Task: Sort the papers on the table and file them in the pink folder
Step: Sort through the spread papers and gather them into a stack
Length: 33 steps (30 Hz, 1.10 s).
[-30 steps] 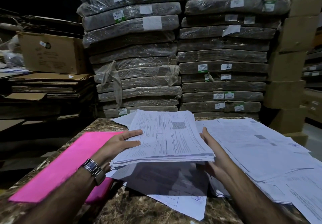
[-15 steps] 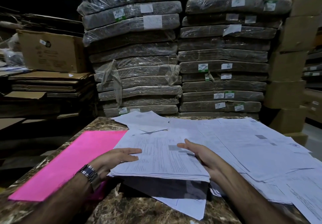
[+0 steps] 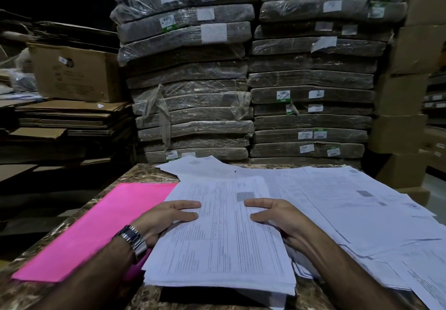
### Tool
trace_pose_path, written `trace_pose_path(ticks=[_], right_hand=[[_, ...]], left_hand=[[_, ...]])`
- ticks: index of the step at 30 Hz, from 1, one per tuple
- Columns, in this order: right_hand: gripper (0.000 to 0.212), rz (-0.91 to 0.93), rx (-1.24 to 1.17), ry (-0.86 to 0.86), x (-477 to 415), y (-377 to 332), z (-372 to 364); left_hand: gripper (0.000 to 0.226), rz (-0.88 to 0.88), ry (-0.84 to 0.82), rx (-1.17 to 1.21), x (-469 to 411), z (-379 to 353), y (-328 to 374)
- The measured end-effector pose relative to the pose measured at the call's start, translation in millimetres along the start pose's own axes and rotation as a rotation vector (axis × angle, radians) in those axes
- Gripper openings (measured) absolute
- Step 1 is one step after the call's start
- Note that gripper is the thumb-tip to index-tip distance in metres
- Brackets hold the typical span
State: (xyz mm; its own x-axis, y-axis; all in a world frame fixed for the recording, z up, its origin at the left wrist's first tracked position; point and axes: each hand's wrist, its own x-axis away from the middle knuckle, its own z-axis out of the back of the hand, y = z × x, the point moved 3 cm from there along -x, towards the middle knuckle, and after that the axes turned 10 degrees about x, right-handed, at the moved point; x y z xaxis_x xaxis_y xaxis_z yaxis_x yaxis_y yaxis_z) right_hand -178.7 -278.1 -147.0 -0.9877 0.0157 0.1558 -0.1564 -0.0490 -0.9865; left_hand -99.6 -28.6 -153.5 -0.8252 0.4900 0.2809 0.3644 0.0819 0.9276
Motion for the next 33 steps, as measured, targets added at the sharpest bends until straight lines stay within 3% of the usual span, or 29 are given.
trace_pose_path(ticks=[5, 10, 20, 33], right_hand=[[0.026, 0.083, 0.059, 0.000, 13, -16, -3], [0.024, 0.228, 0.196, 0.083, 20, -37, -5], [0.029, 0.598, 0.242, 0.227, 21, -71, 1], [0.030, 0.729, 0.172, 0.286, 22, -62, 11]], left_hand=[[0.038, -0.117, -0.011, 0.010, 16, -6, 10], [0.036, -0.404, 0.086, -0.056, 30, -11, 29], [0.028, -0.908, 0.173, -0.152, 45, -35, 58], [0.035, -0.964, 0.185, -0.181, 36, -41, 48]])
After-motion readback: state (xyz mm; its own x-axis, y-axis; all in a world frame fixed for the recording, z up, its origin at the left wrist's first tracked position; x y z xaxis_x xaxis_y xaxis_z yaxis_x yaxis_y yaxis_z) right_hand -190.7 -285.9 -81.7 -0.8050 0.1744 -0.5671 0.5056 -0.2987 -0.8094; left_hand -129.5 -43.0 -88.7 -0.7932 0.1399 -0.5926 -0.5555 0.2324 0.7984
